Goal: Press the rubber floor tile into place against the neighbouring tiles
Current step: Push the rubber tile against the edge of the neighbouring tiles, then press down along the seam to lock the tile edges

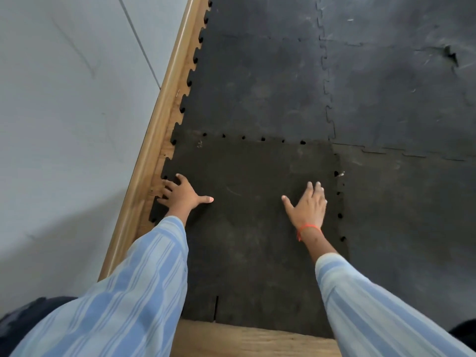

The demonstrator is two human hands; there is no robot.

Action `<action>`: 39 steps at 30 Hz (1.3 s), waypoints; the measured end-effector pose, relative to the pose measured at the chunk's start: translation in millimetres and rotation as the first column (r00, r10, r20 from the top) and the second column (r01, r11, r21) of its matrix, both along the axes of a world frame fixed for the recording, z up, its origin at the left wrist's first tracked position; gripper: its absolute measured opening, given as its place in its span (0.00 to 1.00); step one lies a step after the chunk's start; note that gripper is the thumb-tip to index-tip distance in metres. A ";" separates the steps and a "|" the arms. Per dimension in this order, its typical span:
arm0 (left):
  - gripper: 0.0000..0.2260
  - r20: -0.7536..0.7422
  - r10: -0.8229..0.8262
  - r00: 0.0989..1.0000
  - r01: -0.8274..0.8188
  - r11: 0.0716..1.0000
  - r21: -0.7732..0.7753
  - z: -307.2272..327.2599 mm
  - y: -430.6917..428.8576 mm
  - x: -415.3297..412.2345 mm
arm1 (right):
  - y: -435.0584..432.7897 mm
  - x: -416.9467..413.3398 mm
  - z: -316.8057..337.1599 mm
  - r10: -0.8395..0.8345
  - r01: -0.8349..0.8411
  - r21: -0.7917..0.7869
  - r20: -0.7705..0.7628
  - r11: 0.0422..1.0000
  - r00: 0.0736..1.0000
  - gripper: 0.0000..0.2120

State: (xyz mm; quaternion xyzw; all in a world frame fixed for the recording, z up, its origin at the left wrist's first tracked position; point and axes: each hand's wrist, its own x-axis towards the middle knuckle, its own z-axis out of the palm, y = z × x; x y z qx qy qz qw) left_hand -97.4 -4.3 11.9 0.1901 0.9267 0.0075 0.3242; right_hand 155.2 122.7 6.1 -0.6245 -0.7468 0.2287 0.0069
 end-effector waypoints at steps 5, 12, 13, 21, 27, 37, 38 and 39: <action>0.48 0.026 -0.340 0.940 0.339 0.939 0.050 -0.4 39.9 -12.0 | 73.3 -44.2 5.0 0.420 -0.412 -0.111 0.052 0.904 0.906 0.34; 0.30 -0.010 -0.421 0.907 0.421 0.907 -0.003 -6.6 89.0 -71.6 | 108.5 -94.1 -0.8 0.663 -0.617 -0.243 0.233 0.748 0.711 0.42; 0.30 0.004 -0.429 0.903 0.429 0.903 -0.014 -10.1 90.3 -74.6 | 107.8 -95.2 -3.3 0.661 -0.613 -0.249 0.251 0.750 0.707 0.44; 0.31 0.022 -0.448 0.894 0.448 0.893 -0.049 -16.9 89.0 -73.8 | 118.2 -105.1 9.4 0.677 -0.570 -0.381 0.265 0.728 0.687 0.47; 0.33 0.019 -0.469 0.883 0.469 0.879 -0.091 -6.0 91.8 -75.9 | 112.2 -122.8 9.3 0.703 -0.595 -0.392 0.247 0.702 0.666 0.41; 0.31 0.136 -0.536 0.833 0.541 0.841 0.003 -0.8 96.6 -80.8 | 88.4 -175.0 10.3 0.823 -0.772 -0.287 0.249 0.567 0.511 0.31; 0.31 0.143 -0.536 0.832 0.541 0.841 0.005 -1.4 96.6 -80.7 | 83.1 -175.7 7.0 0.828 -0.775 -0.295 0.245 0.559 0.504 0.31; 0.31 0.152 -0.536 0.831 0.541 0.841 0.007 -2.2 97.0 -80.5 | 79.4 -174.7 3.1 0.821 -0.767 -0.295 0.256 0.569 0.511 0.31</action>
